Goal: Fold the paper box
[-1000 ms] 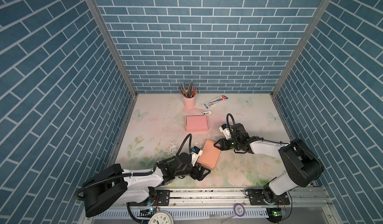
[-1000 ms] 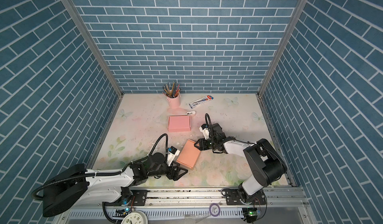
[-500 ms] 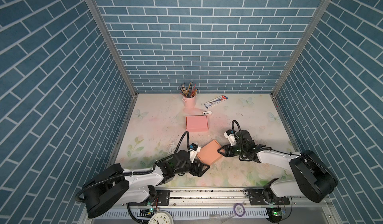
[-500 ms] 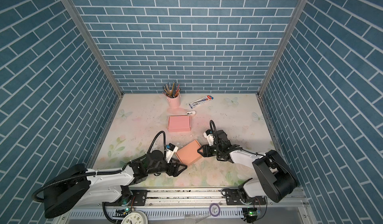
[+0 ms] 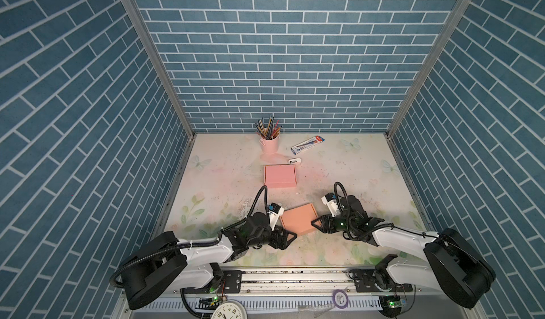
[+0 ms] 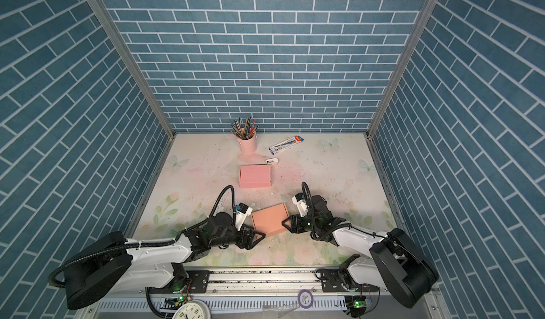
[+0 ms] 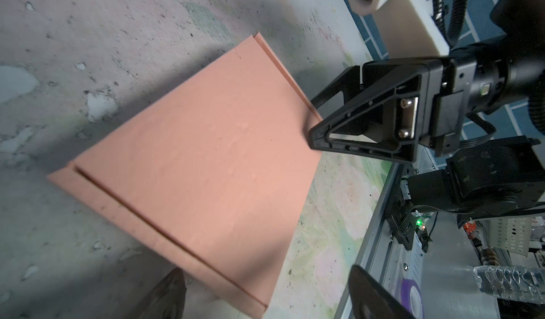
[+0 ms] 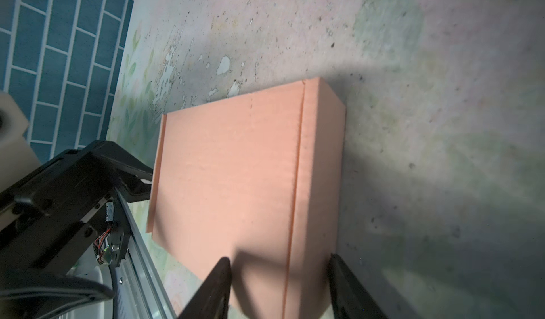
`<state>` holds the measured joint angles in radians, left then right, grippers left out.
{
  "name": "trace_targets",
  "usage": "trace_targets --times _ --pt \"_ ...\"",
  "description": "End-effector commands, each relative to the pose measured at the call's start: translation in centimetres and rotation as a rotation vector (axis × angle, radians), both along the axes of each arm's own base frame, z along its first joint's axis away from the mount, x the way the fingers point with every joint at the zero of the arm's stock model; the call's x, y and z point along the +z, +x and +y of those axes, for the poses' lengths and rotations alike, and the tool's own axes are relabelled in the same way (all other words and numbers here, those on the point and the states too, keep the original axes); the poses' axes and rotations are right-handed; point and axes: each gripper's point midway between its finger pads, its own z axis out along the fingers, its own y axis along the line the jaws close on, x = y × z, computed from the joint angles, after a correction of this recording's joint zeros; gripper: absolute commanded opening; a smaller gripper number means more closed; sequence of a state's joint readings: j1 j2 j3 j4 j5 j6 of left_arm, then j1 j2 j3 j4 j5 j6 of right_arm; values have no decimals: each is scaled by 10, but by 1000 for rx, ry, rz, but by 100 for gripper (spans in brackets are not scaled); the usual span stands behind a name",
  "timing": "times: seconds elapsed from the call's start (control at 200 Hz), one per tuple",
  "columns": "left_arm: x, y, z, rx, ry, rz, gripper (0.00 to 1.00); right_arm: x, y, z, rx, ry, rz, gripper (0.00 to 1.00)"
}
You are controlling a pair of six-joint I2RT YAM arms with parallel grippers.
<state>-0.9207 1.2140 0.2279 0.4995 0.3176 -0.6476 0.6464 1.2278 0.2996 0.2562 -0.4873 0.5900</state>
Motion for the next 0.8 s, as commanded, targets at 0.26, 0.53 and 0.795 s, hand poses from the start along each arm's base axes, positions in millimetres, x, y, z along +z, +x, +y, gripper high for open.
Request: trace_targets --times 0.26,0.53,0.795 --pt "10 6 -3 8 -42 -21 86 7 -12 2 -35 76 12 55" --pt "21 6 -15 -33 -62 -33 83 7 -13 -6 -68 65 -1 55" --pt "20 12 -27 -51 -46 -34 80 4 -9 -14 -105 29 -21 55"
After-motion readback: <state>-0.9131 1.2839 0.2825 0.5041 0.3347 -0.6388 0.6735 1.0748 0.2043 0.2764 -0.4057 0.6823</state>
